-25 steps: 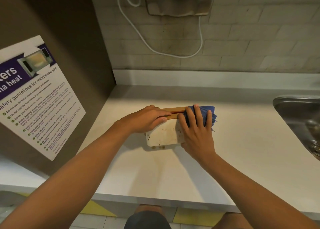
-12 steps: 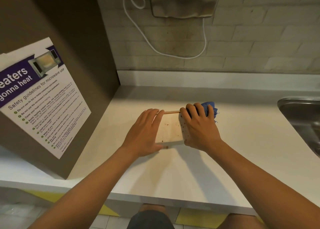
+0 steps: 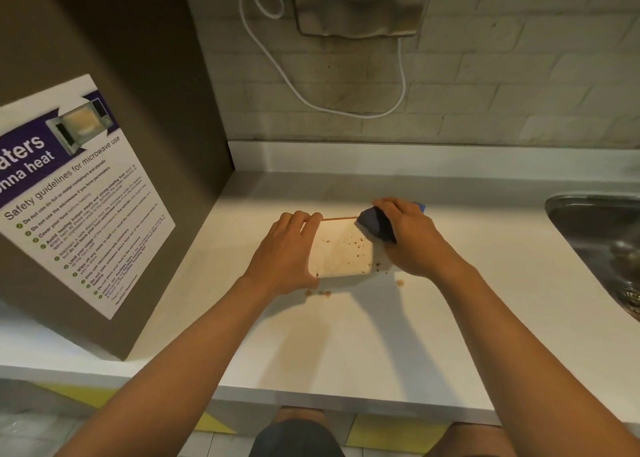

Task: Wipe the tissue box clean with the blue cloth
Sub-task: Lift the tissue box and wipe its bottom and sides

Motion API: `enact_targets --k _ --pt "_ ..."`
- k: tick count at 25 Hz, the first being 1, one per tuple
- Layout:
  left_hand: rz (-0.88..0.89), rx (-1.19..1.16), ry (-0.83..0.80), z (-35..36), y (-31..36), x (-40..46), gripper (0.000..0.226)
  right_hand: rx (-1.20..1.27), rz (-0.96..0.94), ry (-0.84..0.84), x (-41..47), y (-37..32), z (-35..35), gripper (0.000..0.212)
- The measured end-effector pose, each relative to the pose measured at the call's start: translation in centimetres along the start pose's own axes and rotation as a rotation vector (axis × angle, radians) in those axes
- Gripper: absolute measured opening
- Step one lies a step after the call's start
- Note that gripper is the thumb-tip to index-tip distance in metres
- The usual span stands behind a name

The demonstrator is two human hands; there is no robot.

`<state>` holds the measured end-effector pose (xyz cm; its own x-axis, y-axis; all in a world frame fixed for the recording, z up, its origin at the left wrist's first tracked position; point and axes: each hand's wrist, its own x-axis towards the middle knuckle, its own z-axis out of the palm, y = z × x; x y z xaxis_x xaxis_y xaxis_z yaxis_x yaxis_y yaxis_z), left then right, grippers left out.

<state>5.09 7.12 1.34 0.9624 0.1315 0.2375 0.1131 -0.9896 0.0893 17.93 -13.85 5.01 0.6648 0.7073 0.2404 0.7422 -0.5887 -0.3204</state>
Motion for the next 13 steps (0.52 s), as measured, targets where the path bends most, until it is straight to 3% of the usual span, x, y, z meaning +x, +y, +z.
enact_targets --k 3,8,10,13 --pt "-0.006 0.017 -0.036 -0.3 -0.2 0.2 0.116 0.084 -0.036 0.224 0.1 -0.4 0.3 0.040" --pt "0.016 0.013 -0.073 -0.4 -0.4 0.1 0.115 0.472 0.339 0.589 -2.3 0.6 0.0 0.038" --pt "0.013 -0.001 -0.081 -0.5 -0.2 0.1 0.116 0.462 0.312 0.616 -5.0 0.1 1.6 0.040" --pt "0.016 -0.025 -0.090 -0.8 0.0 0.2 0.115 0.448 0.248 0.516 -7.5 -0.9 5.1 0.050"
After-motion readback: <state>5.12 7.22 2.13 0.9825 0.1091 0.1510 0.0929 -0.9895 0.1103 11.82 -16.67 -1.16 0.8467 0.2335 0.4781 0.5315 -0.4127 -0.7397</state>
